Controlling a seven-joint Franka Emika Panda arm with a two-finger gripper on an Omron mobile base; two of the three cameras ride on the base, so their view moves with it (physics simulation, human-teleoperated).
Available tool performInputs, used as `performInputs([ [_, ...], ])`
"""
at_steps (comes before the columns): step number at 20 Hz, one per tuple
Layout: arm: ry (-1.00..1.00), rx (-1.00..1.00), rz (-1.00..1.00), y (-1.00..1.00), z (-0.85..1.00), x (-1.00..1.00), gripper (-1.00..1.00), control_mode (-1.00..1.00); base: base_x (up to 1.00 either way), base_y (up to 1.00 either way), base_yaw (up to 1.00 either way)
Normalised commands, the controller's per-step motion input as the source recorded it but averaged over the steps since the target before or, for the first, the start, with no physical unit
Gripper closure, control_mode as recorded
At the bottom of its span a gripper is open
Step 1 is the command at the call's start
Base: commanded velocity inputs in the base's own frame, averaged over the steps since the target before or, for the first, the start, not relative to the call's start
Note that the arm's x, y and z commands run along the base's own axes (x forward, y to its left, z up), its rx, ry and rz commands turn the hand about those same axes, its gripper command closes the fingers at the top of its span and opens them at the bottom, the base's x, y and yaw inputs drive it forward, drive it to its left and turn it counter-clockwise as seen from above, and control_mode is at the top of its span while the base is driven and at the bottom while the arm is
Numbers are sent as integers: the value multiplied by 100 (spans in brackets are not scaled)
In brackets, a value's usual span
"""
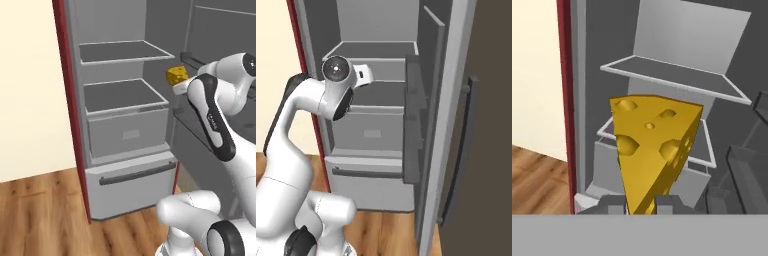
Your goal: Take the cheese, shrimp, and mushroom from the fridge and place them on the plate on the dining counter to create an appetizer plate.
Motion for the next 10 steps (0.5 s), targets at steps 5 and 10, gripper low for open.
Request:
performInputs([
  [5, 0, 0, 0, 0, 0, 0, 100, 100, -100, 5, 36],
  [10, 0, 0, 0, 0, 0, 0, 100, 100, -100, 12, 39],
])
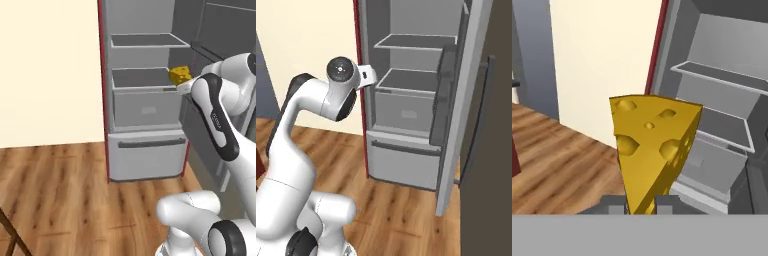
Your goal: Take the cheese, shrimp, and mushroom from the fridge and place them on the plate on the dining counter to create an appetizer plate.
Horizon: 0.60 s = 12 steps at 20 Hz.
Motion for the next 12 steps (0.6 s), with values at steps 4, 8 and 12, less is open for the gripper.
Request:
performInputs([
  [4, 0, 0, 0, 0, 0, 0, 100, 100, -100, 18, 42],
  [8, 0, 0, 0, 0, 0, 0, 100, 100, -100, 26, 40],
  [12, 0, 0, 0, 0, 0, 0, 100, 100, -100, 41, 41],
])
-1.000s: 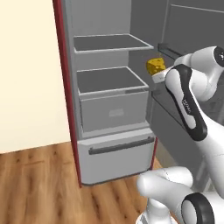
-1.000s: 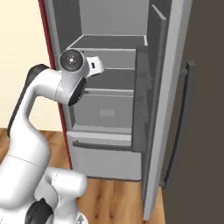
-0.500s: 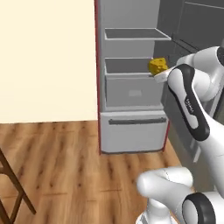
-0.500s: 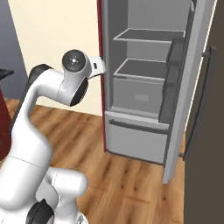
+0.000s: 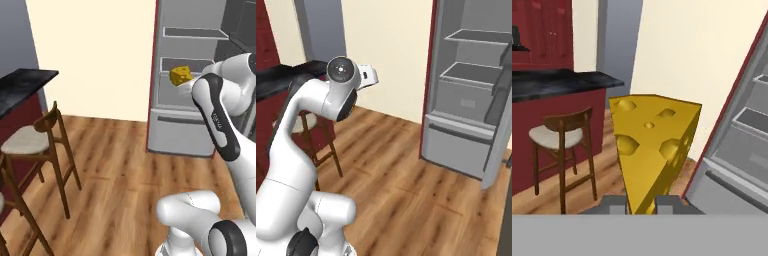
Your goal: Take the cheese, shrimp, and mushroom from the fridge and place them on the plate on the dining counter to create an appetizer plate.
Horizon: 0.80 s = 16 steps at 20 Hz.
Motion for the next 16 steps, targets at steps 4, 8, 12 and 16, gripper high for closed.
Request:
performInputs([
  [4, 0, 0, 0, 0, 0, 0, 100, 100, -100, 50, 48],
  [8, 0, 0, 0, 0, 0, 0, 100, 100, -100, 59, 56],
  [12, 0, 0, 0, 0, 0, 0, 100, 100, -89, 62, 58],
  [16, 0, 0, 0, 0, 0, 0, 100, 100, -64, 80, 54],
])
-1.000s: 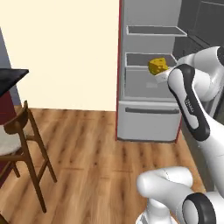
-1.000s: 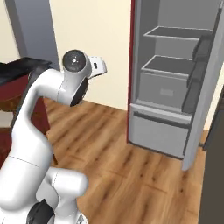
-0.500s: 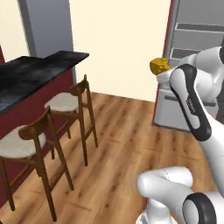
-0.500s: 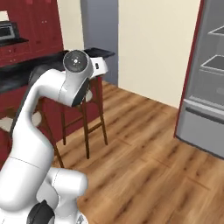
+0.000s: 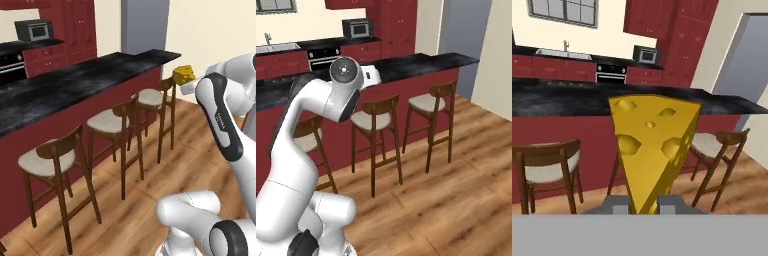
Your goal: Take the cheese, shrimp, and mushroom from the fridge and place them on the plate on the dining counter to create an appetizer plate.
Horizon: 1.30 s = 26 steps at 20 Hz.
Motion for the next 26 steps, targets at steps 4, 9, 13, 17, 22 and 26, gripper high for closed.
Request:
performInputs([
  [4, 0, 0, 0, 0, 0, 0, 100, 100, -12, 80, 47],
  [9, 0, 0, 0, 0, 0, 0, 100, 100, -2, 89, 44],
  [13, 0, 0, 0, 0, 0, 0, 100, 100, -1, 100, 39],
  [17, 0, 0, 0, 0, 0, 0, 100, 100, 0, 99, 36],
  [22, 0, 0, 0, 0, 0, 0, 100, 100, 25, 54, 32],
  [26, 0, 0, 0, 0, 0, 0, 100, 100, 52, 25, 27],
])
